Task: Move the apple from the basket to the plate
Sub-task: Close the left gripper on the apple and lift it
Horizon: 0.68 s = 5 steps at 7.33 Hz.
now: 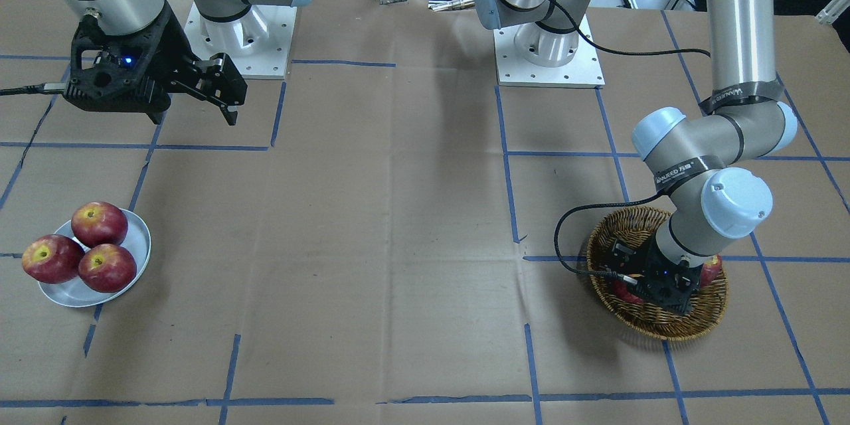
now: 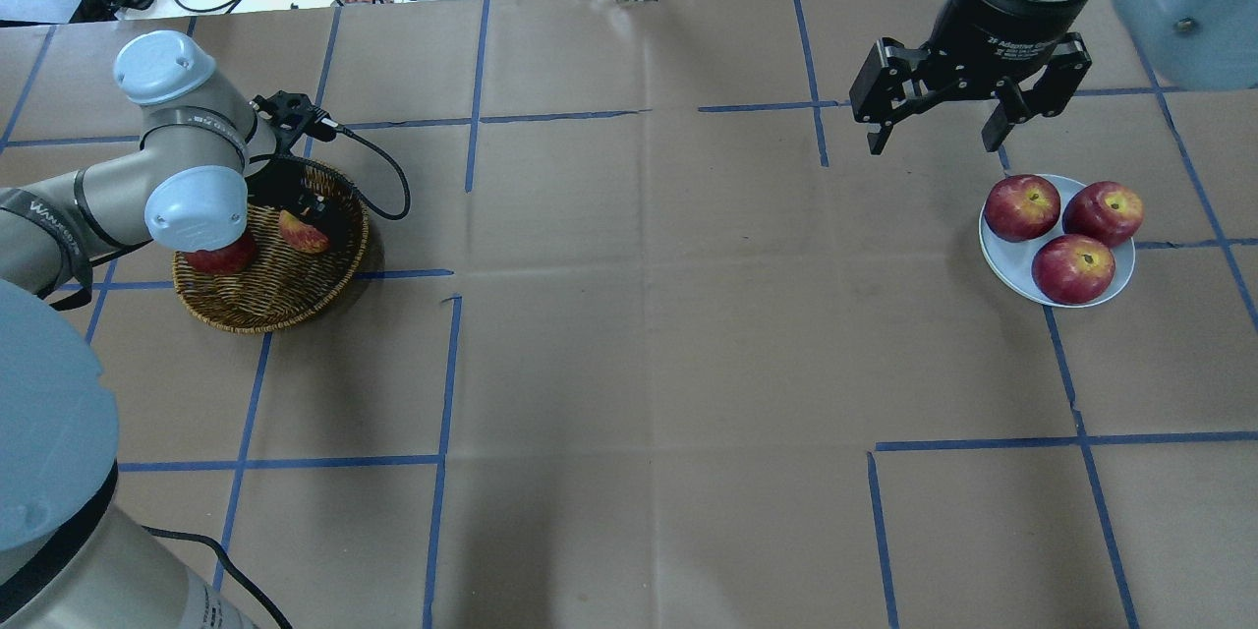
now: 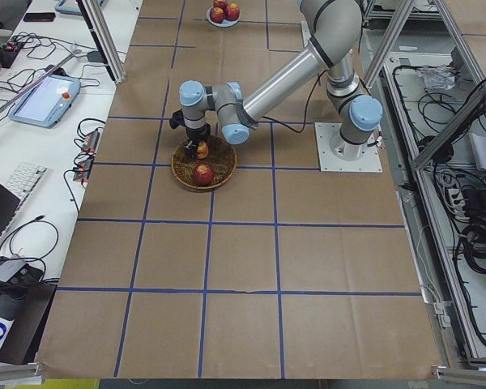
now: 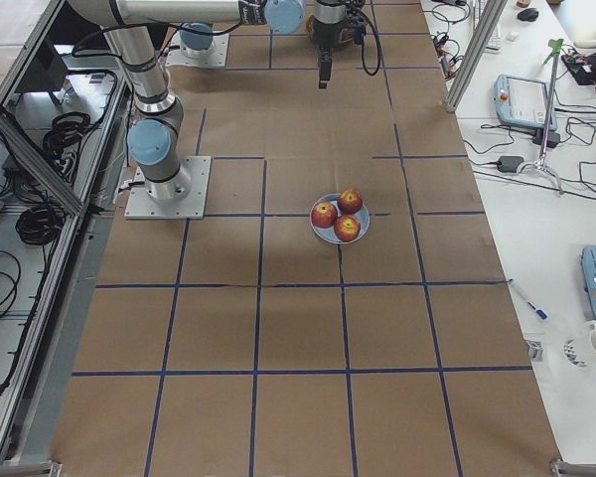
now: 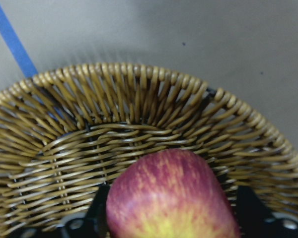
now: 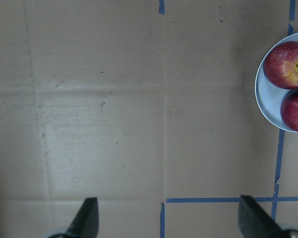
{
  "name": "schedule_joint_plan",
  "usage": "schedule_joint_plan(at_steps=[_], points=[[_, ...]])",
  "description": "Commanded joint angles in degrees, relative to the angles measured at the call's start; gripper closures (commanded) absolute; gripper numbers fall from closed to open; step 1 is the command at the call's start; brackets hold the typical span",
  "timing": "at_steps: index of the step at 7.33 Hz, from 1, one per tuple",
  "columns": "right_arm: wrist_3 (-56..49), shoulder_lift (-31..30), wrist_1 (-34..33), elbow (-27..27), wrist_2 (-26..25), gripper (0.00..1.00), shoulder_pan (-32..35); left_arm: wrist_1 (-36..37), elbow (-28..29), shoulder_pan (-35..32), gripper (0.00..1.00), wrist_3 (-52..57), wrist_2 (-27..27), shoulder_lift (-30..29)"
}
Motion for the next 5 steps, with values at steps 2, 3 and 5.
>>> schedule_joint_plan(at_steps=[2, 3, 5], points=[[0.0, 0.0, 0.0, 0.0, 0.0, 0.00, 0.0, 0.2, 0.8, 0.0, 0.42, 2.7, -0.2, 0.1], [0.0, 0.0, 0.0, 0.0, 0.0, 0.00, -0.1, 0.5, 0.9, 0.0, 0.42, 2.5, -0.3, 0.9], [0.0, 0.0, 0.0, 0.0, 0.1, 0.00, 0.0, -0.1, 3.4, -0.3, 0.42, 0.6, -0.5, 4.3]])
